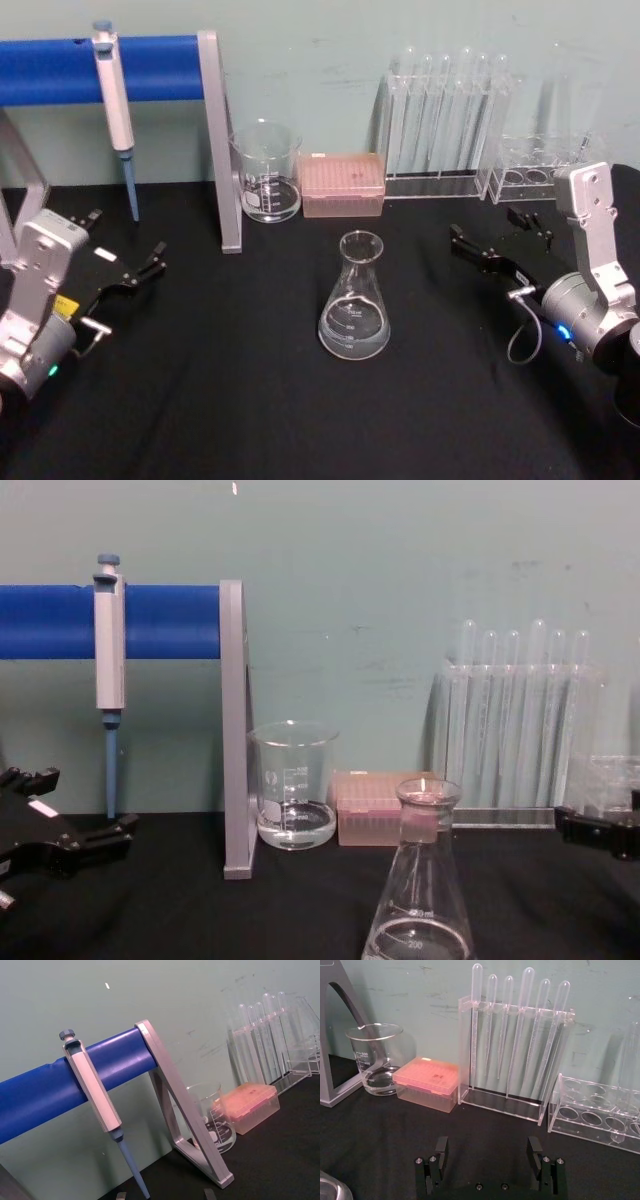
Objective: Grasp the erlenmeyer flask with one hand, shake it three times, then place it back.
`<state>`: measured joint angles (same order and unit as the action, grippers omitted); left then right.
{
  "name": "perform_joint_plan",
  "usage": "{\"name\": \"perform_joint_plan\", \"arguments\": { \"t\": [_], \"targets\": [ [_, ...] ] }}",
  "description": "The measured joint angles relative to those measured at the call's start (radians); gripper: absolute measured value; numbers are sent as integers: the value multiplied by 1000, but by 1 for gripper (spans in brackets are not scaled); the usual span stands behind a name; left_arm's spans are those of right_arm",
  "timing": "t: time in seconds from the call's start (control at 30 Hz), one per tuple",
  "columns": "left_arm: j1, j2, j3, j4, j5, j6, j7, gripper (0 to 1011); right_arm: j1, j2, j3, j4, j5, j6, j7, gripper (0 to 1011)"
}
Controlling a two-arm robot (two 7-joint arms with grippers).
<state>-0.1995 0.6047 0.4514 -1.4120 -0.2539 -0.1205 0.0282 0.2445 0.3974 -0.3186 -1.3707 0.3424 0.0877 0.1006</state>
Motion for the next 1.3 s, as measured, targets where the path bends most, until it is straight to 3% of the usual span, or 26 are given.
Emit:
{"name": "perform_joint_plan", "arguments": {
  "t": [1.3],
  "targets": [
    [0, 0, 0, 0, 0, 0, 0, 1001, 1, 1, -1, -1, 2, -1, 1, 1003]
  ]
}}
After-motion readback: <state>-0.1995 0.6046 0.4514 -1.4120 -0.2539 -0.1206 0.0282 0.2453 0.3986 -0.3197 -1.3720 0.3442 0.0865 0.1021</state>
